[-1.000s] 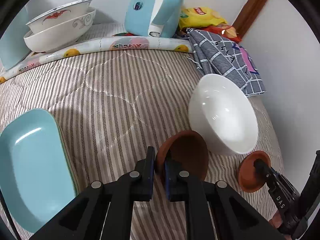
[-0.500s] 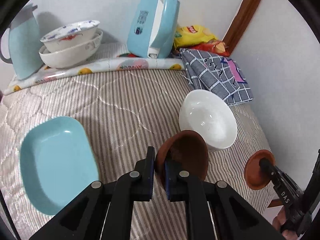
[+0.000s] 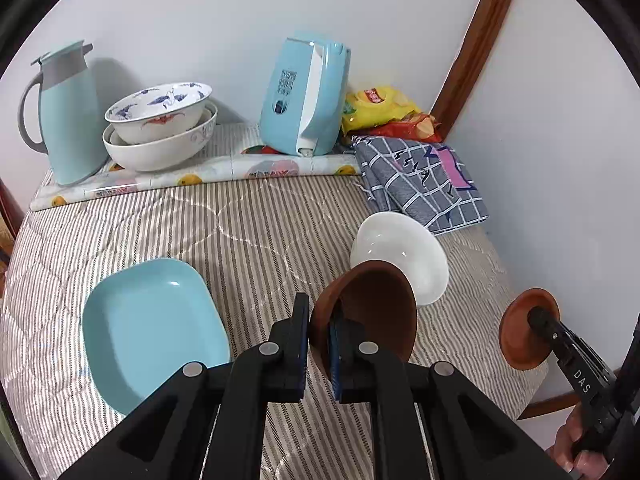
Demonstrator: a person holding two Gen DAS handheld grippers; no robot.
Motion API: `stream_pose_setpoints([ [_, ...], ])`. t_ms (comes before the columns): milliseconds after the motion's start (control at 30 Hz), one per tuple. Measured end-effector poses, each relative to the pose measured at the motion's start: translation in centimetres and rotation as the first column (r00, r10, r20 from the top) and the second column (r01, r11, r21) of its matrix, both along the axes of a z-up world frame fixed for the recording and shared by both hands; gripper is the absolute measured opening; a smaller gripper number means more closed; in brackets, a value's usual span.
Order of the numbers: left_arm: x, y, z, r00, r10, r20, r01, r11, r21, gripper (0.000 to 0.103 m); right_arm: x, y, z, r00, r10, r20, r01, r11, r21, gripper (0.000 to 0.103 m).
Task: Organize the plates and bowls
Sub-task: 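Carry both brown bowls toward the white bowl with both grippers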
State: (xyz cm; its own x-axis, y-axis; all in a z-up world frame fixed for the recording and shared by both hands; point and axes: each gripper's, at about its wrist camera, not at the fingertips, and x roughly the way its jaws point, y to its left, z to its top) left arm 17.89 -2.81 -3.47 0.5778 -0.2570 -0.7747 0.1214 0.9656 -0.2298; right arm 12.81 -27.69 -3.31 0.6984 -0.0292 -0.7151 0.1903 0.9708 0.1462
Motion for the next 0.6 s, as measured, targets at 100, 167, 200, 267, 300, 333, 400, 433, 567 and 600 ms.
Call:
stream_pose_setpoints([
  [100,-0.2,0.4,0.7,1.0,0.002,0.014,-0.002,1.0,-0.002,0.009,-0.1,0.4,0.7,1.0,0.007,0.009,-0.007,1.0,-0.01,0.009],
  [167,-0.2,0.8,1.1,1.0,0.005,0.023,-0.005,1.0,-0.005,0.009,0.0,0.7,1.1,1.0,0.01,0.015,-0.01,1.0,-0.011,0.009],
  [200,-0.2,1.1,1.4,1.0,0.008,0.028,-0.008,1.0,-0.007,0.009,0.1,0.9,1.3,1.0,0.012,0.019,-0.011,1.0,-0.012,0.009],
  [267,0.0,1.5,1.6,0.999,0.016,0.033,-0.015,1.0,-0.007,0.009,0.3,1.2,1.6,1.0,0.015,0.025,-0.014,1.0,-0.013,0.009],
  [300,0.1,1.8,1.8,0.999,0.02,0.035,-0.019,1.0,-0.005,0.009,0.6,1.3,1.7,1.0,0.015,0.026,-0.015,1.0,-0.012,0.009],
  [333,0.1,2.0,1.8,0.999,0.022,0.035,-0.022,1.0,-0.005,0.009,0.8,1.5,1.7,0.999,0.017,0.027,-0.017,1.0,-0.01,0.009],
  [400,0.3,2.6,1.8,0.999,0.03,0.037,-0.03,1.0,-0.004,0.009,1.4,1.8,1.7,0.999,0.021,0.025,-0.021,1.0,-0.007,0.009],
  [433,0.5,2.9,1.7,0.999,0.034,0.038,-0.034,0.999,-0.001,0.009,1.8,2.0,1.5,0.999,0.024,0.022,-0.024,1.0,-0.007,0.009],
  [567,1.0,4.0,1.4,0.998,0.051,0.03,-0.05,0.999,-0.006,0.009,3.1,2.7,0.8,0.999,0.032,0.002,-0.032,0.999,0.001,0.009],
  [600,1.2,4.2,1.3,0.998,0.053,0.027,-0.052,0.999,-0.007,0.009,3.5,2.8,0.5,0.999,0.033,-0.005,-0.033,0.999,0.003,0.009],
])
